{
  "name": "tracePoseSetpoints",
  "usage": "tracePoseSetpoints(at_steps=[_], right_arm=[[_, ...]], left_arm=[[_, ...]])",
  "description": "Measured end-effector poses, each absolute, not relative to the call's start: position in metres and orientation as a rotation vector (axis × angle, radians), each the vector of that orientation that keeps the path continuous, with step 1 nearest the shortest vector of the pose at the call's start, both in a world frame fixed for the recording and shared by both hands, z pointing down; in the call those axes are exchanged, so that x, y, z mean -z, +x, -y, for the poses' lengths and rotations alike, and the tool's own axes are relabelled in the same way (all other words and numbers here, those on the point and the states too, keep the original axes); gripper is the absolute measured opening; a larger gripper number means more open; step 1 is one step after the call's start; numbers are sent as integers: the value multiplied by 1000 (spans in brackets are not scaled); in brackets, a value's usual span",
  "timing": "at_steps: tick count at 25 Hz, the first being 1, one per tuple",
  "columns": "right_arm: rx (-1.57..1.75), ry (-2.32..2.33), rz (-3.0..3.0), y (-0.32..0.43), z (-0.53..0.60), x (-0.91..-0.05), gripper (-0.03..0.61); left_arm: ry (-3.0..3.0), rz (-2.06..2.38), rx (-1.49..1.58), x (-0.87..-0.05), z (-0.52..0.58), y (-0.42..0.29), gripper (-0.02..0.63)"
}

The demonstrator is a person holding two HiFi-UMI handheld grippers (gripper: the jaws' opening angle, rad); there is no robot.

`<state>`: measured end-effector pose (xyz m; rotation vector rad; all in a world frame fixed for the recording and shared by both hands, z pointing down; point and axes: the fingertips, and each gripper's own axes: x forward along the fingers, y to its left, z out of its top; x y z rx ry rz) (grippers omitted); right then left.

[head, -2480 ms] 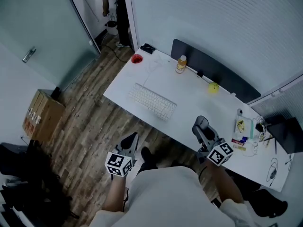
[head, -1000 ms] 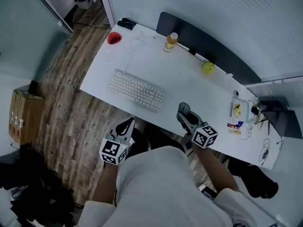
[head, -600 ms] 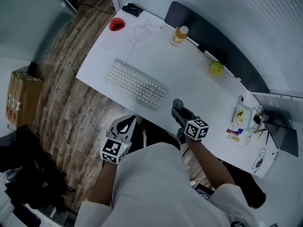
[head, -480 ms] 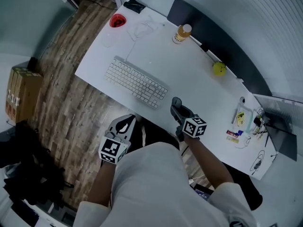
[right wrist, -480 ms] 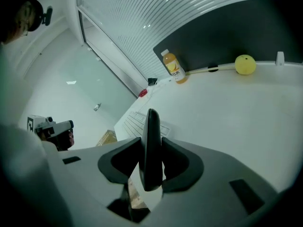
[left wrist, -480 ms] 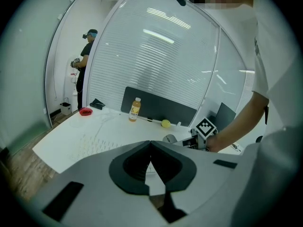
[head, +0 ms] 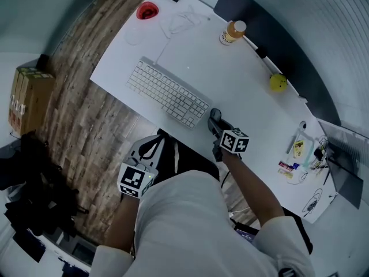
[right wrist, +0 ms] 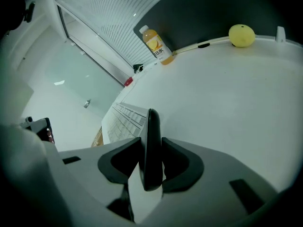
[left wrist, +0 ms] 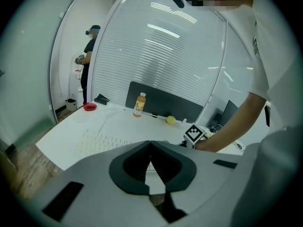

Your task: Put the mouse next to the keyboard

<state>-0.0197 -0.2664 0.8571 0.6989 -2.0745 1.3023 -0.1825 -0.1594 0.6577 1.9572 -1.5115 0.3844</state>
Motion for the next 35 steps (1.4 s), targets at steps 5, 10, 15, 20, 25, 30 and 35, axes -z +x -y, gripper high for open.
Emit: tracePoseSetpoints(at_steps=[5, 10, 15, 20, 25, 30, 35], right_arm=[[-1251, 680, 2071, -26, 268, -865, 152], [-1186, 688, 2060, -27, 270, -869, 153], [-1100, 697, 2067, -25, 273, -869, 166], [-985, 699, 2061, -17, 276, -869, 208], [-936, 717, 2049, -7, 280, -870, 222], [-936, 758, 2043, 3, 284, -869, 229], [-902, 815, 2074, 9, 289, -848, 227]], left_arm=[[1948, 1497, -390, -661, 161, -173, 18], [1942, 1498, -400, -661, 162, -170, 18], [1944, 1499, -421, -659, 161, -168, 17], [1950, 1500, -440, -655, 160, -161, 17], [1964, 1507, -444, -650, 162, -156, 17], [1999, 1513, -433, -640, 167, -155, 17], [2042, 1511, -422, -632, 169, -162, 18]])
